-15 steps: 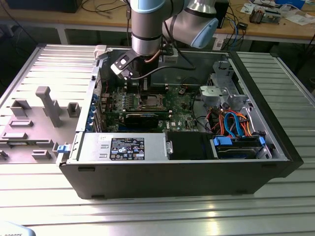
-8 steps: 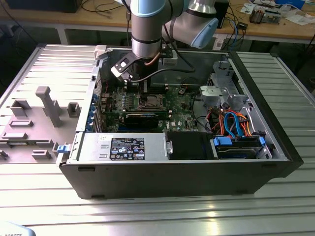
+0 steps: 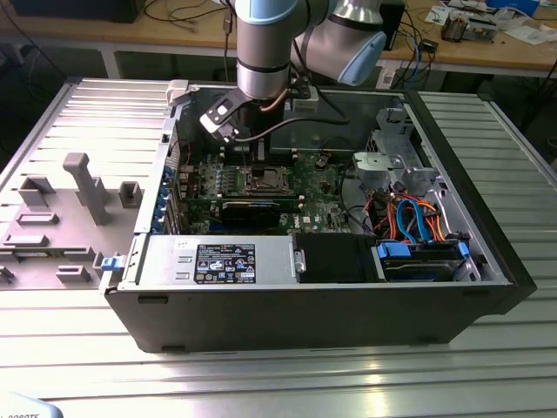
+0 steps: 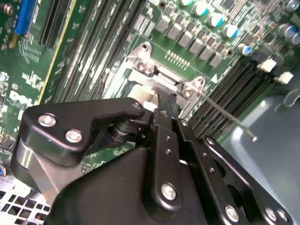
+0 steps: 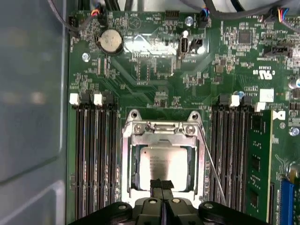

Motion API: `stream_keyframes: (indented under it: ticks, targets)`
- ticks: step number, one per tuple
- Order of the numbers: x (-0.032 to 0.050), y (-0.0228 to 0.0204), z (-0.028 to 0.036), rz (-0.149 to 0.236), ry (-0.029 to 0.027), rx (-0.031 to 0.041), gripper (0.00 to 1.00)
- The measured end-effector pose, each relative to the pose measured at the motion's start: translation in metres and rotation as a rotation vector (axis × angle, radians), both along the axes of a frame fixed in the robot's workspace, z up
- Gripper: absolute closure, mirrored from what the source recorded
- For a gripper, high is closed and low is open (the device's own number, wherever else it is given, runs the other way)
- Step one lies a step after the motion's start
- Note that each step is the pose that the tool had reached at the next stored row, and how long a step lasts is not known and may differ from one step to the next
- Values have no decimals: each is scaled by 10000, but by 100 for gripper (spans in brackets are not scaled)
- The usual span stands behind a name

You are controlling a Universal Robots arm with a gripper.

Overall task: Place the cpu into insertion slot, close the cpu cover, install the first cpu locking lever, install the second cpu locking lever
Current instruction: 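Close the cpu cover, then install the first cpu locking lever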

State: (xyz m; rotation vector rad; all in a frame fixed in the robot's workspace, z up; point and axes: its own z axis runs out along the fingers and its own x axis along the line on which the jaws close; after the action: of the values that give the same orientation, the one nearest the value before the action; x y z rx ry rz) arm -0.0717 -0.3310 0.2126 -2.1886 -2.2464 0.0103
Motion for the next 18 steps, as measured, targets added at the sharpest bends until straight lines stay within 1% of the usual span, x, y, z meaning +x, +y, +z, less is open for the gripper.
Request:
stream_keyframes:
  ticks: [1, 4, 18]
  targets:
    - [23, 0, -1, 1, 0, 0, 89]
    - [157, 1, -5, 1, -1, 1, 89]
    - [176, 2, -5, 0, -1, 2, 89]
